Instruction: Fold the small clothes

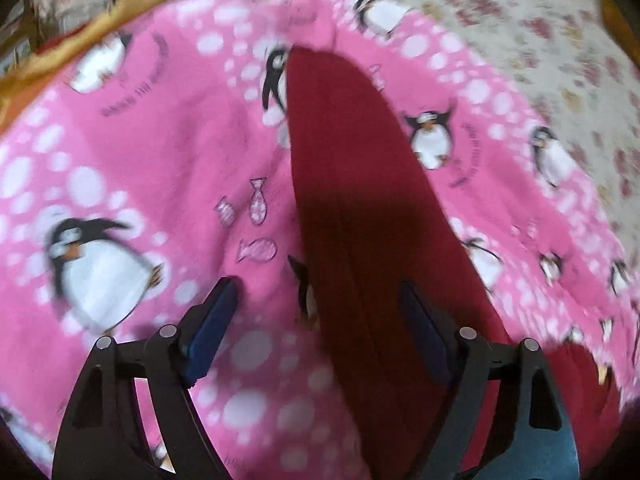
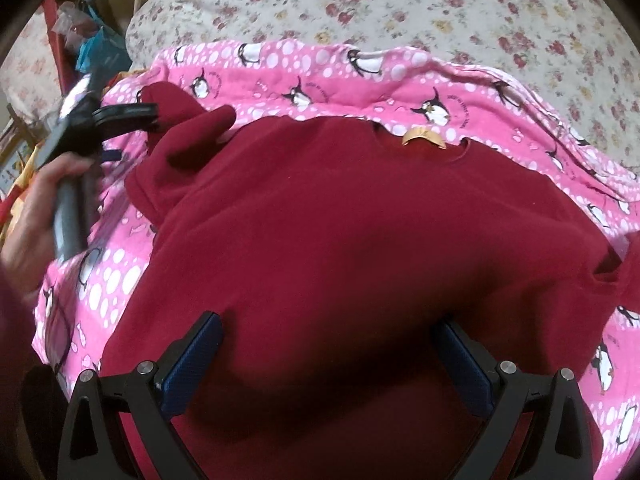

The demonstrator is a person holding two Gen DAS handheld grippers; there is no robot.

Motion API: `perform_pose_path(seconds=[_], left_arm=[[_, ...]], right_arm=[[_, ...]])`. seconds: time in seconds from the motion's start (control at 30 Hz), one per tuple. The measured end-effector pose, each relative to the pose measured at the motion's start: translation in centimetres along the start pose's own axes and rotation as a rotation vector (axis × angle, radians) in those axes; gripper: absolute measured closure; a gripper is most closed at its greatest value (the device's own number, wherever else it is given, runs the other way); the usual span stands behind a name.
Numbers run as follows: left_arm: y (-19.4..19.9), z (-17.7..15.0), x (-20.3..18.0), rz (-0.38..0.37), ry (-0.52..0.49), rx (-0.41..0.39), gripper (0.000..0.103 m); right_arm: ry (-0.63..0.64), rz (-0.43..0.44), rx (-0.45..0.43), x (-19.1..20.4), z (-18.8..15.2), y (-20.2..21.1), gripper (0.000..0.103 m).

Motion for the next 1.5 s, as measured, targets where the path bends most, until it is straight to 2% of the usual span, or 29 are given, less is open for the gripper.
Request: perform_pose_path(seconds=[0.1,0.13,0.17,0.23,0.3,0.33,0.47,0.53,0.63,0.73,0.87,1.0,1.2,1.27,1.3,1.43,1.5], left_arm=[[-0.8,1.0,-0.3,0.003,0.004,-0.029,0.020],[-0.9,1.1,-0.8,-0.008,-0.007,-0.030,0.022],[-1.2,1.4,-1.3,-0.031,-0.022,-0.030,0.029],[-1.5,1.3,-2.4,-0.086,-0.046,-0.004,0.084],[-1.5,1.1,-2.7,-0.152,-0.024,0.027,0.093],[-0.9,1.1,-2.7,-0.195,-0.010,0.026,0.094],[3.8,1.2,-3.5,-0.317,-0.023,-0.031,0.095],[7.6,0.7,-4.8,-0.383,-0.072,-0.071,0.095],[12.1,-0.2,-6.5,-0.441,-0.139,-0.120,0.095],[16.3,-2.4,-9.4,-0.526,-0.167,-0.127,0.095],[20.8,-6.5,-14.6,-0.609,-0.261,-0.143,0.095],[22.6,-11.9,-21.0,-0.715,-0.353,-0.093,0.095],[19.1,-20.1,-27.4,-0.655,-0.493,0.013,0.094],[18.0,-22.4,-28.4,-0.634,-0.552,0.065,0.079],[18.0,-23.1,-28.4,-0.639,-0.568,0.077,0.063],[21.0,-24.3,-26.2,-0.699,-0.627,0.068,0.047],[22.5,-24.1,-24.0,-0.696,-0.654,0.042,0.036]], right_arm=[[-0.007,0.016,0.006,-0.1,0.0,-0.1,0.000],[-0.015,0.023,0.008,-0.2,0.0,-0.2,0.000],[-0.024,0.029,0.010,-0.3,0.0,-0.3,0.000],[-0.038,0.036,0.014,-0.5,-0.1,-0.5,0.000],[-0.042,0.036,0.016,-0.6,-0.2,-0.5,0.000],[-0.041,0.035,0.016,-0.6,-0.3,-0.4,0.000],[-0.047,0.029,0.009,-1.2,-0.1,0.3,0.000],[-0.064,0.023,-0.005,-1.9,0.3,0.9,0.000],[-0.111,0.022,-0.026,-3.2,0.8,2.1,0.000],[-0.161,0.040,-0.043,-4.2,1.2,3.3,0.000],[-0.187,0.019,-0.076,-5.7,1.4,5.2,0.000],[-0.242,-0.019,-0.115,-8.5,1.7,7.0,0.000],[-0.324,-0.087,-0.149,-13.1,1.4,8.9,0.000],[-0.347,-0.101,-0.145,-14.4,0.9,9.2,0.000],[-0.355,-0.107,-0.144,-14.8,0.8,9.4,0.000],[-0.345,-0.113,-0.143,-15.0,0.9,9.6,0.000],[-0.319,-0.107,-0.148,-14.3,1.2,9.7,0.000]])
Point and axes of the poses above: each gripper's, at about its wrist camera, not at the fingertips, and y roughly against the way its jaws point, x to its left, z to its top, the point moved 10 cm from there along -y, roughly the way its jaws point, and after that the axes turned 5 degrees about -y, right-handed, at the moved point
